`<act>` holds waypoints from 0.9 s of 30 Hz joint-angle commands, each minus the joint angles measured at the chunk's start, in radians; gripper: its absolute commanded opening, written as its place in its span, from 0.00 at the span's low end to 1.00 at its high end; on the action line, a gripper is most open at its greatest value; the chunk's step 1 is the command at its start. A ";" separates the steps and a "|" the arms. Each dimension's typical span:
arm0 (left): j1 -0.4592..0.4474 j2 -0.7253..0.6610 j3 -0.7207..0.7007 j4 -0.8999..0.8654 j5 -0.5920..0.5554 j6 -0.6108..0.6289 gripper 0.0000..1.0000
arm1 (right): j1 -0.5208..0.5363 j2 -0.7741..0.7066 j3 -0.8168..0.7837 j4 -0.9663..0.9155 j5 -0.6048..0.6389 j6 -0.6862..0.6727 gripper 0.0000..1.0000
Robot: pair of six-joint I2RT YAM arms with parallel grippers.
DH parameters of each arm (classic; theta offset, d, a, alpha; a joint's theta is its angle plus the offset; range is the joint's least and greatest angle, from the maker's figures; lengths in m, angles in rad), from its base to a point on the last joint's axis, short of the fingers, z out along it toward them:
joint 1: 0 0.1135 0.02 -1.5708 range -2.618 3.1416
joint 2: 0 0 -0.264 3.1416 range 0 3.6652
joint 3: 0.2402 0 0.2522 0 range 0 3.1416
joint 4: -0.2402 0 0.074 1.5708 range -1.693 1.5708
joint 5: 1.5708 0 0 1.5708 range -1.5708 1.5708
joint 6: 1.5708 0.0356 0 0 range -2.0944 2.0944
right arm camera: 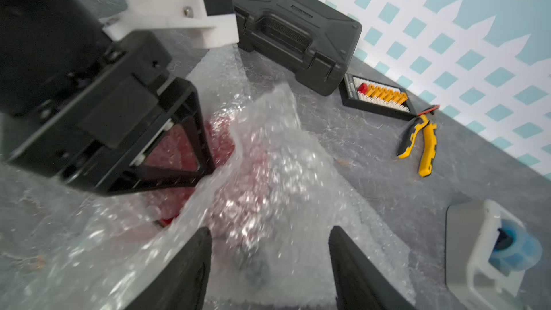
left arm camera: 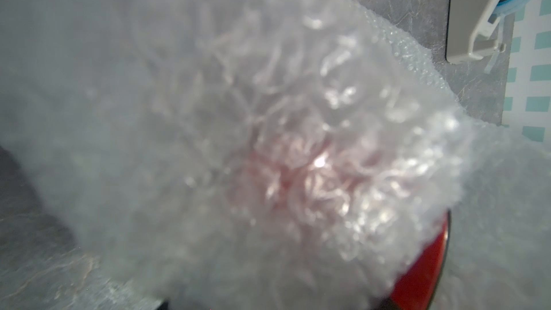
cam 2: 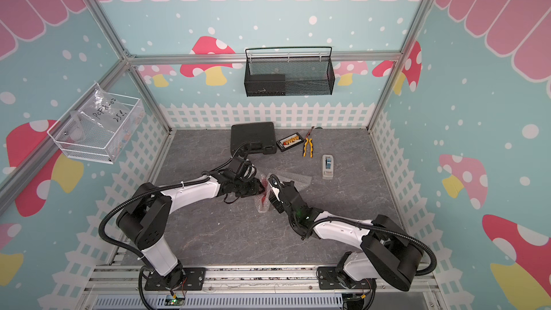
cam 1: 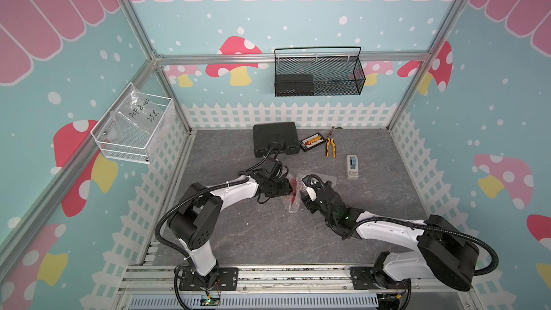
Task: Wrap mugs in bubble wrap
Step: Wrap the mug in bubble wrap.
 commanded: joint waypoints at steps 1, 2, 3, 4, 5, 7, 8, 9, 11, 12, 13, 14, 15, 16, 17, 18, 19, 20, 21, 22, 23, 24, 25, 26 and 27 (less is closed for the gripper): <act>-0.009 0.001 0.009 -0.015 0.024 0.023 0.51 | -0.017 0.048 0.042 0.028 -0.064 0.027 0.56; -0.009 0.000 0.010 -0.014 0.026 0.024 0.51 | -0.021 0.066 0.051 0.026 -0.080 0.034 0.53; -0.009 -0.001 0.011 -0.010 0.027 0.026 0.51 | -0.022 0.081 0.060 0.022 -0.095 0.037 0.49; -0.009 -0.001 0.011 -0.009 0.028 0.026 0.51 | -0.022 0.100 0.072 0.015 -0.109 0.041 0.47; -0.009 -0.004 0.010 -0.006 0.031 0.026 0.51 | -0.024 0.117 0.084 0.006 -0.122 0.046 0.46; -0.011 -0.010 0.006 0.004 0.034 0.028 0.51 | -0.024 0.153 0.106 -0.010 -0.147 0.054 0.45; -0.010 -0.014 0.004 0.009 0.037 0.030 0.51 | -0.024 0.170 0.120 -0.022 -0.160 0.058 0.45; -0.010 -0.019 0.000 0.016 0.037 0.031 0.51 | -0.024 0.185 0.133 -0.032 -0.170 0.065 0.44; -0.010 -0.030 -0.007 0.027 0.036 0.032 0.51 | -0.024 0.215 0.163 -0.057 -0.190 0.087 0.43; -0.010 -0.033 -0.011 0.031 0.035 0.032 0.52 | -0.024 0.223 0.171 -0.065 -0.188 0.101 0.43; -0.011 -0.038 -0.015 0.036 0.035 0.030 0.52 | -0.025 0.229 0.178 -0.072 -0.179 0.117 0.42; -0.010 -0.044 -0.018 0.041 0.033 0.028 0.52 | -0.027 0.235 0.180 -0.078 -0.168 0.130 0.40; -0.010 -0.047 -0.019 0.043 0.029 0.026 0.52 | -0.029 0.237 0.180 -0.089 -0.152 0.142 0.40; -0.011 -0.052 -0.022 0.046 0.027 0.023 0.52 | -0.031 0.240 0.183 -0.106 -0.143 0.150 0.39; -0.010 -0.058 -0.023 0.047 0.023 0.020 0.52 | -0.033 0.240 0.184 -0.122 -0.135 0.157 0.38; -0.010 -0.065 -0.025 0.051 0.017 0.016 0.52 | -0.033 0.238 0.181 -0.139 -0.123 0.163 0.37; -0.008 -0.074 -0.031 0.056 0.011 0.010 0.52 | -0.034 0.232 0.174 -0.146 -0.121 0.167 0.37; -0.007 -0.086 -0.036 0.062 0.008 0.001 0.53 | -0.036 0.226 0.166 -0.146 -0.123 0.172 0.37; -0.002 -0.099 -0.045 0.073 0.002 -0.008 0.54 | -0.038 0.217 0.159 -0.144 -0.123 0.175 0.37; 0.002 -0.113 -0.054 0.087 0.001 -0.020 0.55 | -0.038 0.213 0.154 -0.145 -0.123 0.176 0.37; 0.006 -0.126 -0.061 0.101 0.000 -0.030 0.56 | -0.038 0.212 0.153 -0.144 -0.126 0.176 0.37; 0.008 -0.134 -0.067 0.113 0.000 -0.036 0.57 | -0.039 0.213 0.154 -0.144 -0.130 0.174 0.37; 0.010 -0.140 -0.069 0.126 0.000 -0.043 0.58 | -0.040 0.216 0.158 -0.141 -0.139 0.173 0.36; 0.010 -0.143 -0.068 0.132 0.001 -0.045 0.59 | -0.041 0.220 0.162 -0.142 -0.146 0.171 0.36; 0.010 -0.143 -0.064 0.134 0.002 -0.046 0.59 | -0.041 0.224 0.165 -0.140 -0.150 0.171 0.36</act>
